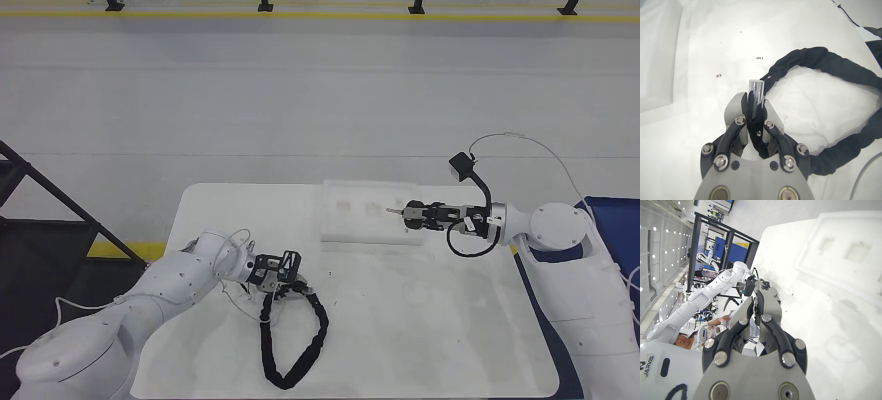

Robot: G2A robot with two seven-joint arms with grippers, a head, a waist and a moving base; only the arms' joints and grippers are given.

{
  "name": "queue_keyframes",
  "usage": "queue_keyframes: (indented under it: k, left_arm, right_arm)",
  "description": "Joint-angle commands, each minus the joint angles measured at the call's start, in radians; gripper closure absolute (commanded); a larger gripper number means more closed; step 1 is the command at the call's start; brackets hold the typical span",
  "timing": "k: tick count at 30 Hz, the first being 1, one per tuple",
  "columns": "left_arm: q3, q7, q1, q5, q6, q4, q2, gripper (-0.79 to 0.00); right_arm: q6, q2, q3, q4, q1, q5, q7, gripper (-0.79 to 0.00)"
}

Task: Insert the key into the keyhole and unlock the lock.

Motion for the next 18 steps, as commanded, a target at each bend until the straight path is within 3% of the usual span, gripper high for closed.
queue_keyframes:
  k: [1,9,18]
  left_arm:
    - [-0.005,0.01,-0.003,-0.001,-0.003,0.0,-0.001,0.0]
    - [-0.039,0.078,-0.011,-0.027,-0.032,-0.045,0.017,0.0]
    - [-0.098,0.083,0.007,-0.089,-0.029,-0.174,0.069,0.0]
  right_arm:
    - [0.0,0.0,0.0,0.0,0.0,0.0,0.0,0.0]
    - [0.0,0.0,0.0,0.0,0.0,0.0,0.0,0.0]
    - [0.006,0.0,-0.004,-0.006,-0.009,-0.002,-0.011,0.0]
